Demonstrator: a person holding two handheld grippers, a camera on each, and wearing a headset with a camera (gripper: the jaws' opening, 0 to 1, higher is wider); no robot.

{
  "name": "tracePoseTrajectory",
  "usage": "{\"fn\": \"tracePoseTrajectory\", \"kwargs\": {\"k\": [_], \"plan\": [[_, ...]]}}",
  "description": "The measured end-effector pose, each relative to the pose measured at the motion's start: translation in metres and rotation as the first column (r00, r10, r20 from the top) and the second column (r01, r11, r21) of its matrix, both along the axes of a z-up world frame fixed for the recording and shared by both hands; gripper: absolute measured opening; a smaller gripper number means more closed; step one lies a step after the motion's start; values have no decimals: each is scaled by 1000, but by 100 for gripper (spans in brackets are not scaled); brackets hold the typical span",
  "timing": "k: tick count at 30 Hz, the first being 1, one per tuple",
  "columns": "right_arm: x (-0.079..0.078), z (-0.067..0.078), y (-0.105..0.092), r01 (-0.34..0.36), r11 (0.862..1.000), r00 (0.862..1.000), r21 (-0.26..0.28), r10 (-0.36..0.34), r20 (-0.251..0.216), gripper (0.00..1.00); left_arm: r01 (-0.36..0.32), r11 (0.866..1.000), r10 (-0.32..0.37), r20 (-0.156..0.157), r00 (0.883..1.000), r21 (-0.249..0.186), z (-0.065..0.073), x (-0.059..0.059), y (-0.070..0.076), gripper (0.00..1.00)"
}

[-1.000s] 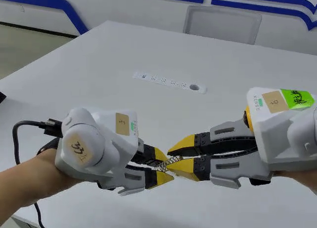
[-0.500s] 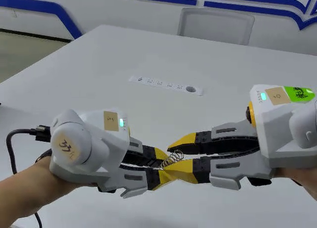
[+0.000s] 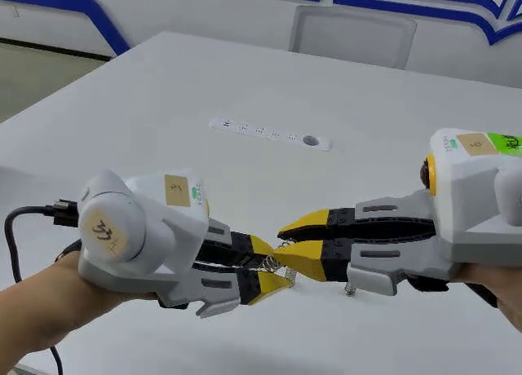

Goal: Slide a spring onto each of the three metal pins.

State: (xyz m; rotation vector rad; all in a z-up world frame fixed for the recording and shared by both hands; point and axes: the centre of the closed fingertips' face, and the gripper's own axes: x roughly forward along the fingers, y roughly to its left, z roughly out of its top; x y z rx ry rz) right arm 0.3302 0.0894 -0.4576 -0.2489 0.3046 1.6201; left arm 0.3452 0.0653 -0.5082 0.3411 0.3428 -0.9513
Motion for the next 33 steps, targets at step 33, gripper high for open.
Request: {"fn": "tracePoseTrajectory", "kwargs": {"k": [33], "plan": [[4,-8,21,-32,997,999,-67,34,15,10,-63,998,63,-63,996,6,-20,-4,30,37]]}}
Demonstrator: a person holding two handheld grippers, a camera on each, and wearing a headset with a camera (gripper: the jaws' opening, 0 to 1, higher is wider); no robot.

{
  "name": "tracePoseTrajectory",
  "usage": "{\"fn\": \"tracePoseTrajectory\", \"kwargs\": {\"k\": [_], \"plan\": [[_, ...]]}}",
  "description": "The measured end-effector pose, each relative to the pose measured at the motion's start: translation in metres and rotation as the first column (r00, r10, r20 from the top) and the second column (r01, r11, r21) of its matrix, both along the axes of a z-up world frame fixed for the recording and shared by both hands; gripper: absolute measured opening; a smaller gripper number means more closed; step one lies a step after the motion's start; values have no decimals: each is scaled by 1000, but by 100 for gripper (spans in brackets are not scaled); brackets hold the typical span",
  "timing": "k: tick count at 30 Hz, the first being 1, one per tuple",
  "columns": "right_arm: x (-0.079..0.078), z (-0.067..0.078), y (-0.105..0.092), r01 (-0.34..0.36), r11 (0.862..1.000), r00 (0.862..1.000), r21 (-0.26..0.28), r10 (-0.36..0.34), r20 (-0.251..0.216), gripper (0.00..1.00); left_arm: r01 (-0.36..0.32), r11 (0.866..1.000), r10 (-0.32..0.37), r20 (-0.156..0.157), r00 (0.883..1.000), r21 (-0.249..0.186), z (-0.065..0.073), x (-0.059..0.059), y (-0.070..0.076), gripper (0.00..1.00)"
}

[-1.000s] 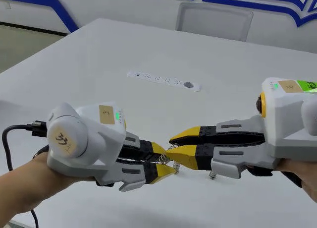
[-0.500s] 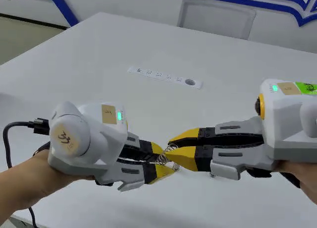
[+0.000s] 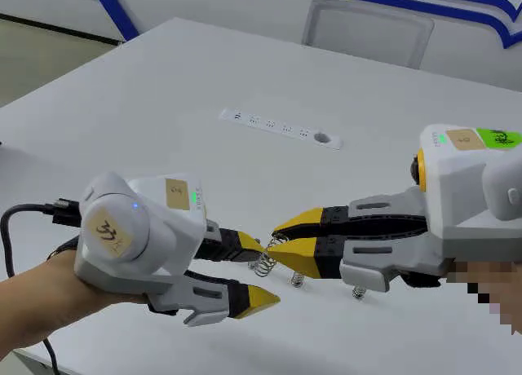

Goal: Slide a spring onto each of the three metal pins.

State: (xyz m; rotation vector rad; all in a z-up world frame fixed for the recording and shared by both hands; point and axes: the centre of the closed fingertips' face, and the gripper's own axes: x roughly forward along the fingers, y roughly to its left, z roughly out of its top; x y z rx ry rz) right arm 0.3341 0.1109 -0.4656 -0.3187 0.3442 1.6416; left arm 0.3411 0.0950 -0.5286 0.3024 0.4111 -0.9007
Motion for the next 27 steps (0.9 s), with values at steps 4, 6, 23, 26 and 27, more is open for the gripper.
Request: {"fn": "tracePoseTrajectory", "kwargs": {"k": [4,6,23,26,27], "plan": [[9,2,2,33,999,999,13,-33,5,10,-46,999,46,-3,999,-20,0,3,10,52],[16,5,4,56,998,998,20,-56,1,10,-69,998,69,-5,998,-14,-2,4,17,58],[82,-24,20,285,958,959,-37,-285,1,11,-173,983,169,-56,984,-64,-11,7,52,90],[84,-32,25,291,955,956,-54,-292,1,11,-182,981,178,-56,982,-68,-12,8,57,95],[85,-34,26,292,955,956,-57,-293,0,11,-186,980,183,-54,982,-71,-12,9,59,97]]}}
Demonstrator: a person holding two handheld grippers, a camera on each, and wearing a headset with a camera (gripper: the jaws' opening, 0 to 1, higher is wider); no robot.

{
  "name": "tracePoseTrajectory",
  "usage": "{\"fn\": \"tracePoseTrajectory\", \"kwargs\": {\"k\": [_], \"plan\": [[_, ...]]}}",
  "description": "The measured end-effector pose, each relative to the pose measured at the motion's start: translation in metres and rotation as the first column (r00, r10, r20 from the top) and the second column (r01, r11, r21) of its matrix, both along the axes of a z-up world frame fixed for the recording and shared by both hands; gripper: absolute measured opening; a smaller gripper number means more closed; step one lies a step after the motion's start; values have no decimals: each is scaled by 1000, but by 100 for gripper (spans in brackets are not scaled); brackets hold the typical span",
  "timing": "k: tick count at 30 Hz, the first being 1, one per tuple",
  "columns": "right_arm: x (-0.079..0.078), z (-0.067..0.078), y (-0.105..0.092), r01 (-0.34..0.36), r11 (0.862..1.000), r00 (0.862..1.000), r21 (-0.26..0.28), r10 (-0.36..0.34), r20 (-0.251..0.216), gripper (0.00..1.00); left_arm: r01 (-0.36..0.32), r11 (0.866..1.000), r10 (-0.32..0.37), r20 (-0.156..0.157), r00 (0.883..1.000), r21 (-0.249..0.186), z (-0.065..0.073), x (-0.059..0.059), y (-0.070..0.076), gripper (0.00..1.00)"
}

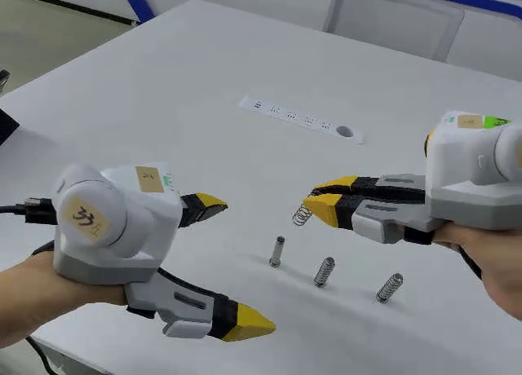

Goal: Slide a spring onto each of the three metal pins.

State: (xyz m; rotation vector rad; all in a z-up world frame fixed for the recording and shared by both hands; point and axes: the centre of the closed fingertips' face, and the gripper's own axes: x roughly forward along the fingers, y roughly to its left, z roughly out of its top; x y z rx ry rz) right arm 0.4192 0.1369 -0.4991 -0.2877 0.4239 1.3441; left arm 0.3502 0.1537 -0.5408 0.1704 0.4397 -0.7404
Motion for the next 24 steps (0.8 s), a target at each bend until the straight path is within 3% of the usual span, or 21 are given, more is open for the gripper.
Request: {"fn": "tracePoseTrajectory", "kwargs": {"k": [12,17,19,24], "plan": [[11,-36,18,16,996,1000,-83,-17,-14,11,-17,1000,17,-16,1000,-6,-10,5,8,100],[14,-51,20,25,990,1000,-141,-23,10,11,-18,1000,17,-34,999,-16,-14,2,10,100],[15,-56,20,16,983,999,-183,-9,40,11,-23,999,22,-33,999,-25,-13,2,11,100],[17,-65,21,27,981,1000,-194,-25,13,11,-27,999,26,-34,999,-28,-13,3,13,100]]}}
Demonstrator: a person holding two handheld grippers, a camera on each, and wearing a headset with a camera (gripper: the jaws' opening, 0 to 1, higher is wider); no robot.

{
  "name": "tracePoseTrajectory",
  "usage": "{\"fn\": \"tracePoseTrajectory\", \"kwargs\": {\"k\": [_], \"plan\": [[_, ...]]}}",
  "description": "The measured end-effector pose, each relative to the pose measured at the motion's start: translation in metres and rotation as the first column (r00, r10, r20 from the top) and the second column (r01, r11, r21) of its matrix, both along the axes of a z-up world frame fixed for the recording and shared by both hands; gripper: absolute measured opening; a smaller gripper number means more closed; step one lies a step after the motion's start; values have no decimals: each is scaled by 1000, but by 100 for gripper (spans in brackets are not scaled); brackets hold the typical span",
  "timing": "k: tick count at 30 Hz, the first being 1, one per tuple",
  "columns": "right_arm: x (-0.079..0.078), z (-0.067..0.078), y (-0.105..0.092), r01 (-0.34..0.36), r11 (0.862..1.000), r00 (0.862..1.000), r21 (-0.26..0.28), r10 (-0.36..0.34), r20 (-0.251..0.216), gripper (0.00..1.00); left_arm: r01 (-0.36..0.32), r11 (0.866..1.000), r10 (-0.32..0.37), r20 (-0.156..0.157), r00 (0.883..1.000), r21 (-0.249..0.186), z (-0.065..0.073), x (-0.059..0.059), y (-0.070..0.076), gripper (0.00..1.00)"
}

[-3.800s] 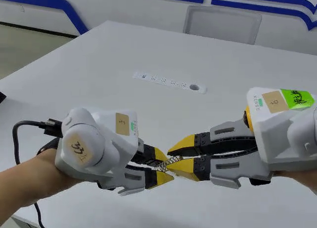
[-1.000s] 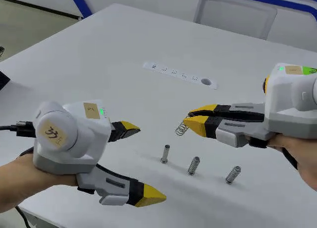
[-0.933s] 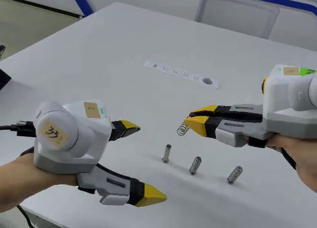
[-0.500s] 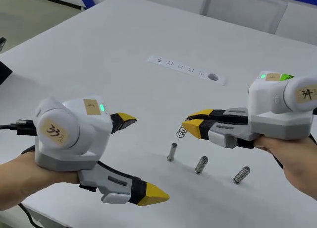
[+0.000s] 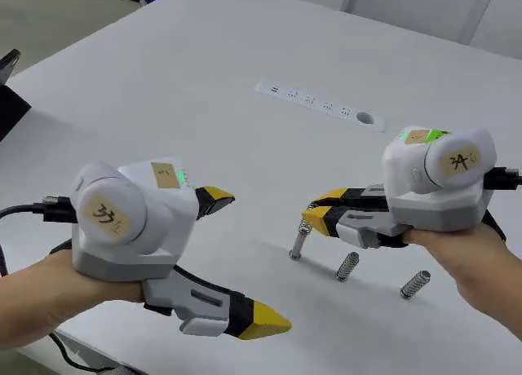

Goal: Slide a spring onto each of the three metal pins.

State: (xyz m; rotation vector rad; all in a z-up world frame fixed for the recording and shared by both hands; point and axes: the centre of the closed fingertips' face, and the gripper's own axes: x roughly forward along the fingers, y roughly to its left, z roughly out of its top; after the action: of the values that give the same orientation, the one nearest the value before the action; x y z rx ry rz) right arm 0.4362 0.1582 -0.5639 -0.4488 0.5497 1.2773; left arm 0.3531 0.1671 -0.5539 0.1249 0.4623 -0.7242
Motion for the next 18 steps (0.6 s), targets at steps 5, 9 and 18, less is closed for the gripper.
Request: {"fn": "tracePoseTrajectory", "kwargs": {"k": [5,9,18], "plan": [[1,-4,-1,8,1000,1000,-8,-8,-6,11,12,1000,-12,-6,1000,-1,0,-3,0,100],[3,-10,0,8,1000,1000,-12,-8,-6,11,7,1000,-7,-14,1000,1,-2,-4,2,100],[6,-29,3,24,999,999,-35,-25,-22,11,8,1000,-7,-23,1000,10,-3,-7,4,100]]}}
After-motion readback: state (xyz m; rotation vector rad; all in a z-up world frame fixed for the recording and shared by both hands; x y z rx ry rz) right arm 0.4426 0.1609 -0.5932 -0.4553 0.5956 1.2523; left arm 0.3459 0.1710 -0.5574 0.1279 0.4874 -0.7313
